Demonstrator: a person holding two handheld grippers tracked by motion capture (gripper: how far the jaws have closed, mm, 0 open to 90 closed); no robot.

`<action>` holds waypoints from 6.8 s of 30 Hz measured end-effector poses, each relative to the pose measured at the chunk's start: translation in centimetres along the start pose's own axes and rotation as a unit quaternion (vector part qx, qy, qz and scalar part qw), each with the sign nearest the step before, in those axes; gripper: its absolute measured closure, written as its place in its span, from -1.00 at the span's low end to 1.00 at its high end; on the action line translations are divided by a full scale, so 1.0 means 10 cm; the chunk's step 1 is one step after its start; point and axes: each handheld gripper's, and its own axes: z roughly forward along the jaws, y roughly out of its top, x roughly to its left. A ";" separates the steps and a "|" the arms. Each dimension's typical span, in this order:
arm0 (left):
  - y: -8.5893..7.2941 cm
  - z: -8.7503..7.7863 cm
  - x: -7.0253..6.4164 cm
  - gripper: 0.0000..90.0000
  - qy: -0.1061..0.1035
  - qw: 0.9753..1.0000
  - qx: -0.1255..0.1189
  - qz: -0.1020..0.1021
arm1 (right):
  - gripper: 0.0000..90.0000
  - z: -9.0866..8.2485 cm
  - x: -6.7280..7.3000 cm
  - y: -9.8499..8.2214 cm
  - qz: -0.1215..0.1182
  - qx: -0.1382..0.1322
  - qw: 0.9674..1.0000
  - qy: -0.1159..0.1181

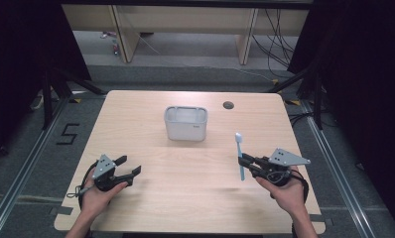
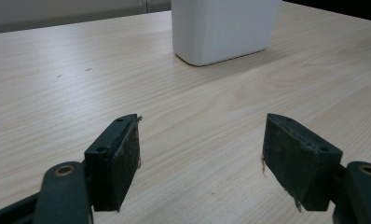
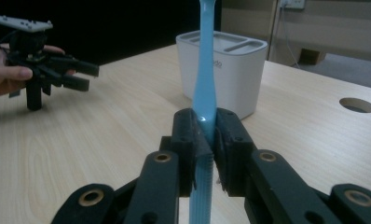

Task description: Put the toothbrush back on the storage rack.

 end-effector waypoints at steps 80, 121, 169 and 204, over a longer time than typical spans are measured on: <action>0.00 0.00 0.01 -0.40 -0.002 1.000 -0.002 -0.002 | 0.75 0.45 0.26 0.18 0.006 -0.089 0.995 0.035; 0.44 -0.08 -0.26 -0.39 -0.056 0.996 -0.067 -0.035 | 0.75 0.77 0.46 0.32 -0.017 -0.082 0.995 0.057; 1.33 0.23 -1.00 -0.06 -0.161 0.984 -0.071 -0.011 | 0.75 1.07 0.71 0.35 -0.032 -0.065 0.996 0.041; 1.41 0.48 -1.09 0.63 -0.167 0.984 -0.053 -0.032 | 0.75 1.18 0.78 0.36 -0.039 -0.056 0.997 0.024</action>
